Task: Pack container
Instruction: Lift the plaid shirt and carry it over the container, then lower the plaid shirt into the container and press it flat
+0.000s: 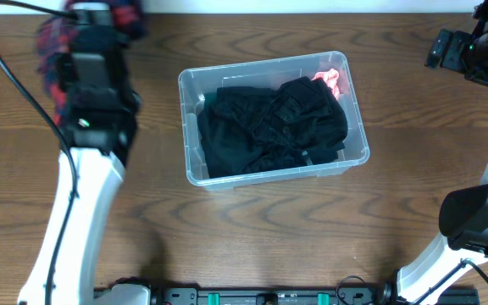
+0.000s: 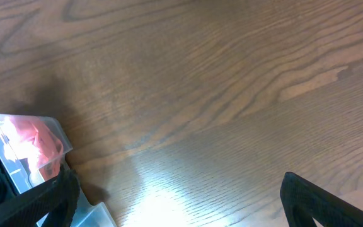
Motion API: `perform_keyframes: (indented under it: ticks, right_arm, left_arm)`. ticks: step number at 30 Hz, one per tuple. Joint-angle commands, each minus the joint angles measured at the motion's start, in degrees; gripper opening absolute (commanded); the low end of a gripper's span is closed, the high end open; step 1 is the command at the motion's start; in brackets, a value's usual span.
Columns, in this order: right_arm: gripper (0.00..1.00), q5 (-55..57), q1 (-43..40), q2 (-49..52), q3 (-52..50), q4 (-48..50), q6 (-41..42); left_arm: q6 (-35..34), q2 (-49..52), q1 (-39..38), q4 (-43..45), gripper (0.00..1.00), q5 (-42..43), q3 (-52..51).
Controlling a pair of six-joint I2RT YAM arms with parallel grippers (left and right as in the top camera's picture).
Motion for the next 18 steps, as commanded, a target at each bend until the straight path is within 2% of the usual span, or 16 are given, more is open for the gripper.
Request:
perform_keyframes:
  ticks: [1, 9, 18]
  right_arm:
    - [0.99, 0.0, -0.4, 0.5, 0.0, 0.0, 0.8]
    - [0.99, 0.0, -0.4, 0.5, 0.0, 0.0, 0.8]
    - [0.99, 0.0, -0.4, 0.5, 0.0, 0.0, 0.8]
  left_arm:
    - [2.7, -3.4, -10.6, -0.6, 0.06, 1.9, 1.0]
    - [3.3, -0.5, -28.1, -1.9, 0.06, 0.0, 1.0]
    - [2.4, 3.9, -34.3, -1.8, 0.06, -3.7, 1.0]
